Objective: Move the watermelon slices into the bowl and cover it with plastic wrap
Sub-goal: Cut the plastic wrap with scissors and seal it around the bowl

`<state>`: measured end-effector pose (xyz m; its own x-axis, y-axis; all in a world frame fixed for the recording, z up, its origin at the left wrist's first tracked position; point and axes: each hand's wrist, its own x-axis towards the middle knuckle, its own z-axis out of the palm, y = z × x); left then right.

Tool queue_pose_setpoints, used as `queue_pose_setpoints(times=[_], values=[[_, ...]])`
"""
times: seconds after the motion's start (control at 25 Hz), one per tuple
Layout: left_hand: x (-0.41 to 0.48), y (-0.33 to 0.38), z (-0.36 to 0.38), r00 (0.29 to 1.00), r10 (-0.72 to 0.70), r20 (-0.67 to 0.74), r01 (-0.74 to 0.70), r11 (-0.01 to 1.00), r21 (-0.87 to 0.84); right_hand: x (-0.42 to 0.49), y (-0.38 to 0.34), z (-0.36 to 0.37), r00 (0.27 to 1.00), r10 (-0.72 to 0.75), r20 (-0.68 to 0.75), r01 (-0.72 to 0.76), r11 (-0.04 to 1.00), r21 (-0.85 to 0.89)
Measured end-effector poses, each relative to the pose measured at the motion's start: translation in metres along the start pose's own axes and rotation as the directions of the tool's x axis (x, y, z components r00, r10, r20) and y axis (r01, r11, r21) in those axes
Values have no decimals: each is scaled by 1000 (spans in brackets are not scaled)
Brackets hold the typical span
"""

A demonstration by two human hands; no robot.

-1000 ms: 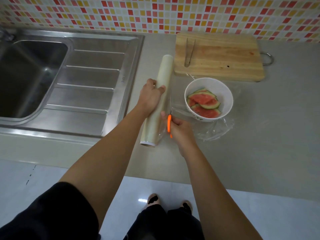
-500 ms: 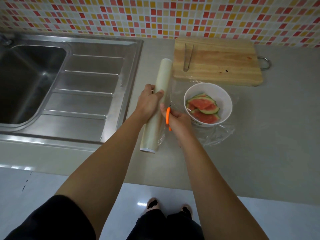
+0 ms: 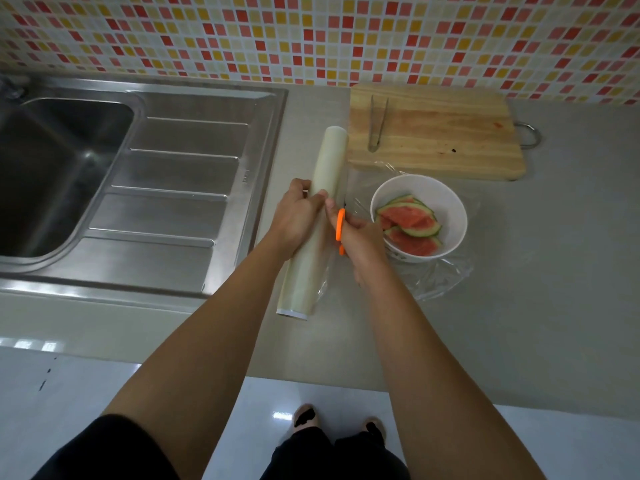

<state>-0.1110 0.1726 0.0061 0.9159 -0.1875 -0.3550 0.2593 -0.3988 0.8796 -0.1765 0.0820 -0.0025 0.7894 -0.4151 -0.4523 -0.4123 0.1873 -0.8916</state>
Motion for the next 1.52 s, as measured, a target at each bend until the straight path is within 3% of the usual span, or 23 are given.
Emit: queue_pose_setpoints(times=[0.32,1.52], values=[[-3,-6,-6,1000,12,19,-11,999,-38,11,-7,8,999,10,-40,-8,999,53],[-29,-28,-34,979,62,192,-10,965,-260,33,-38,18,984,16,-177,-34,995,-96]])
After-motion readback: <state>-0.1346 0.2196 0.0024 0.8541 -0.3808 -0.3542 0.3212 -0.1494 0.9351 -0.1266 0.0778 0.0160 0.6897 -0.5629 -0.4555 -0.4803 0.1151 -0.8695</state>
